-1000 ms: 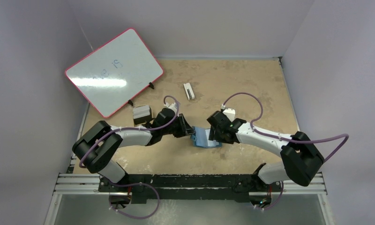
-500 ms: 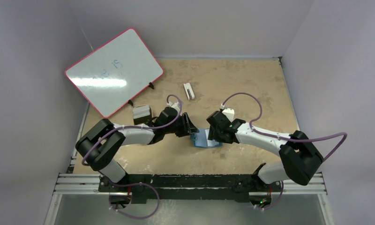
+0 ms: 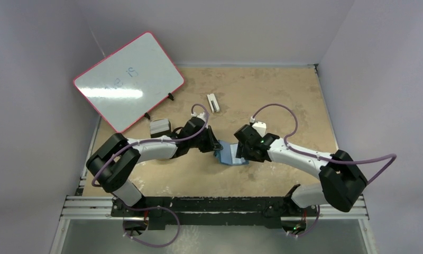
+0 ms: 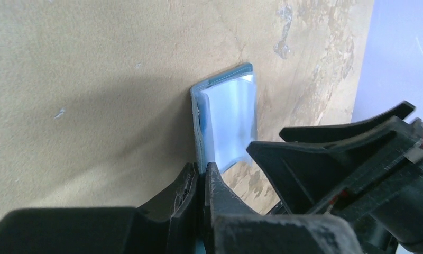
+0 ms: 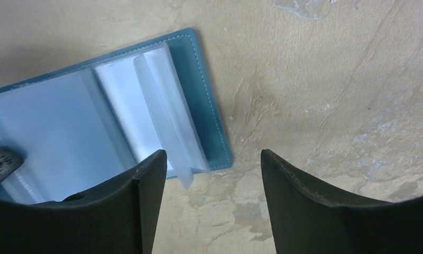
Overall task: Put the credit cards into the card holder
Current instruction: Open the card holder at the center of the board.
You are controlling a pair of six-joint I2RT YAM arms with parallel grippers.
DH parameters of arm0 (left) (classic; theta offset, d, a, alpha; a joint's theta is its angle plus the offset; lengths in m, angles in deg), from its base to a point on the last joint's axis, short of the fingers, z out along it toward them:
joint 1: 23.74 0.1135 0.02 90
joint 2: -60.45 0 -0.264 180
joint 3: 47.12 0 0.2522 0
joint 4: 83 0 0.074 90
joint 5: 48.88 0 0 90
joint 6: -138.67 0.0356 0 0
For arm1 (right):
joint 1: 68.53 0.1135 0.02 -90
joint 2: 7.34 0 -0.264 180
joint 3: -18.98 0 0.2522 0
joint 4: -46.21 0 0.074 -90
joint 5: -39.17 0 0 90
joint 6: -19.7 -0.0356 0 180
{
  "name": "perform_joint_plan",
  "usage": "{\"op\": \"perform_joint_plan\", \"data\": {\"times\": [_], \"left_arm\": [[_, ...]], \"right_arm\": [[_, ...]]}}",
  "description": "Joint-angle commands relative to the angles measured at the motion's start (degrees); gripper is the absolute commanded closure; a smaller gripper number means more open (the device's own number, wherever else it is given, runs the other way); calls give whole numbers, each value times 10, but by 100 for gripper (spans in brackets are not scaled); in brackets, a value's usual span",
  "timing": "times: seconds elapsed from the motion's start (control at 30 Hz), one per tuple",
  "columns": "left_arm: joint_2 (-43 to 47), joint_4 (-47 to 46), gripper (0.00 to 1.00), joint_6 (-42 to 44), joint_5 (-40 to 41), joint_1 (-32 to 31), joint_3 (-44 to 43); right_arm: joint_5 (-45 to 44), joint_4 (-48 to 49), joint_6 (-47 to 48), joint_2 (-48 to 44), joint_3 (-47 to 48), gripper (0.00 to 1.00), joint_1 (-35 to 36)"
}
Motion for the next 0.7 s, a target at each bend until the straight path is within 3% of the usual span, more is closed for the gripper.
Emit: {"op": "perform_joint_plan", "data": {"times": [0.0,0.17,0.33,0.5,0.67], "left_arm": [[40,75,100,23,38,-7,-48],[41,135,100,16,64,-14,-72],[31,154,100,10,68,-22,-96],[33,101,100,1,50,-23,-77],[28,52,100,-6,52,-22,-44]], "right_arm": [[2,-20,11,-55,41,32,1],[88,58,35,-133,27,34,1],[182,220,55,-158,-33,43,1],[164,188,35,-118,-33,45,1],[148,206,38,-87,-42,39,0]]}}
